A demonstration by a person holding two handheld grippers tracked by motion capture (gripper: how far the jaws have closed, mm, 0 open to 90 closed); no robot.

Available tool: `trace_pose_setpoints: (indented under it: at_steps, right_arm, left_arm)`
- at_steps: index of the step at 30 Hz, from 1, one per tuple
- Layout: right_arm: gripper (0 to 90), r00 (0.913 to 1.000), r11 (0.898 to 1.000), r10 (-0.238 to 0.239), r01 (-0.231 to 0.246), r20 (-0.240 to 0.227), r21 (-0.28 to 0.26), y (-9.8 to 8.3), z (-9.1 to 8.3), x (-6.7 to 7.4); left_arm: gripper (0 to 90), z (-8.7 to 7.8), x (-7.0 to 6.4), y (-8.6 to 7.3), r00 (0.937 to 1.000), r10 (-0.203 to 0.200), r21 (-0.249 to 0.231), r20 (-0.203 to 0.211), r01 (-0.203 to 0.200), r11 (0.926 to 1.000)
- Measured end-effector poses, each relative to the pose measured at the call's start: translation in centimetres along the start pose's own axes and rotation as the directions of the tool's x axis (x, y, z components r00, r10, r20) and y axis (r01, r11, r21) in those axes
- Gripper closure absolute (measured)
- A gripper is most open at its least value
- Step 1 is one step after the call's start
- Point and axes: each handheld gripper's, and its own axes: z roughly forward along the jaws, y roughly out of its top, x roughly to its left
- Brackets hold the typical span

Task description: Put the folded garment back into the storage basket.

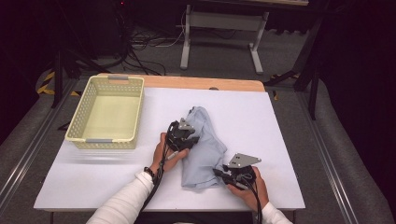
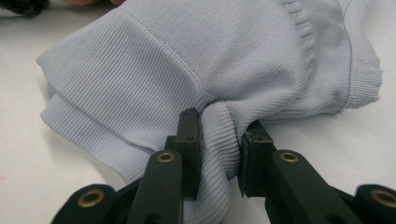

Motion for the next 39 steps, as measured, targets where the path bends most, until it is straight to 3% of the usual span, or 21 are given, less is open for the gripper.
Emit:
trace_pose_setpoints:
  at_steps: [2, 12, 31, 39]
  right_arm:
    - [73.9, 1.0000, 1.000, -0.002, 0.002, 0.001, -0.005, 0.0, -0.1, 0.0]
    - [74.3, 0.9998, 0.999, -0.015, 0.016, 0.010, -0.039, 0.2, -0.7, 0.3]
    - [74.4, 0.9994, 0.994, -0.011, 0.014, 0.031, -0.104, 0.6, -1.4, 0.2]
    - [74.4, 0.9995, 0.992, 0.003, 0.001, 0.032, -0.127, 0.9, -1.5, 0.0]
  left_arm:
    - [73.4, 0.0, -0.1, 0.0, 1.0000, -0.001, -0.001, 0.002, 0.001, 1.0000]
    - [74.1, -0.6, -0.6, 0.9, 0.9973, 0.070, -0.018, -0.020, -0.070, 0.9974]
    - [74.3, -1.2, -0.9, 3.1, 0.9931, 0.114, -0.033, -0.027, -0.115, 0.9928]
    - [74.3, -1.6, -1.1, 4.0, 0.9881, 0.144, -0.044, -0.053, -0.147, 0.9882]
